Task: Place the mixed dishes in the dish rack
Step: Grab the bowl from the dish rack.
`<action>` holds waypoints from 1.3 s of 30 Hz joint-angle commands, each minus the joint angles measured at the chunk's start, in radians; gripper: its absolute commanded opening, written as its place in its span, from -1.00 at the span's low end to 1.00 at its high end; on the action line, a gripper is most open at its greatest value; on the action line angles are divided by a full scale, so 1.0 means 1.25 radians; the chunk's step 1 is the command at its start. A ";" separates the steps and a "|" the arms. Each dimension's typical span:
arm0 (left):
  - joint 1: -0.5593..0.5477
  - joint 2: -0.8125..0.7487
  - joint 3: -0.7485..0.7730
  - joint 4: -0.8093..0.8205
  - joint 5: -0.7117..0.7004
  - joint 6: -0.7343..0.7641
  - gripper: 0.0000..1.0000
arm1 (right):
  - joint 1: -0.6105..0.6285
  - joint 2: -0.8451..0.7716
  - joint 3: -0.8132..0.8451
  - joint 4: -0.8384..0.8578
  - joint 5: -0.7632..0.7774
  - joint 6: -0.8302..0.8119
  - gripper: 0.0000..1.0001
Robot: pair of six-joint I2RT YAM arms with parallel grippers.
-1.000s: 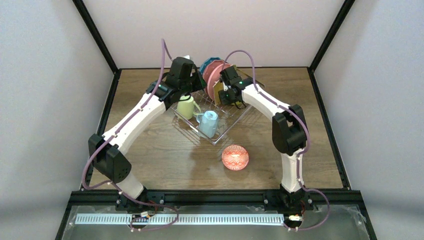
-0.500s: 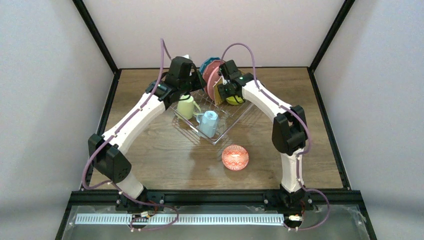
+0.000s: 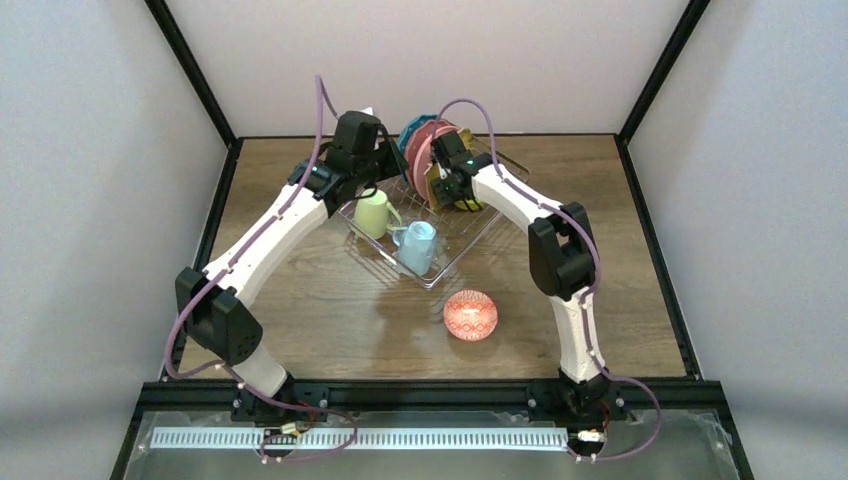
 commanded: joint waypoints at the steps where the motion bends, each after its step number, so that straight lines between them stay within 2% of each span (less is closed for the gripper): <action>1: 0.007 0.014 -0.005 0.000 0.009 0.006 0.91 | -0.004 0.025 0.009 -0.010 0.020 -0.013 0.11; 10: 0.007 0.015 -0.011 0.001 0.013 -0.004 0.90 | -0.024 0.030 0.000 -0.019 0.030 0.004 -0.67; 13: 0.007 0.008 -0.017 0.004 0.015 -0.009 0.90 | -0.028 0.026 -0.010 -0.018 0.035 0.013 -0.90; 15: 0.006 0.003 -0.022 0.005 0.016 -0.010 0.90 | -0.029 0.022 -0.014 -0.017 0.038 0.020 -0.98; 22: 0.007 -0.013 -0.031 -0.005 0.011 -0.007 0.90 | -0.029 -0.025 -0.030 0.005 0.009 0.066 -0.99; 29: 0.008 -0.028 -0.035 -0.012 0.015 -0.002 0.90 | -0.029 -0.101 -0.040 0.050 -0.073 0.178 -0.99; 39: 0.007 -0.004 -0.022 -0.005 0.016 -0.017 0.90 | -0.050 -0.175 -0.171 0.258 -0.198 0.367 -0.99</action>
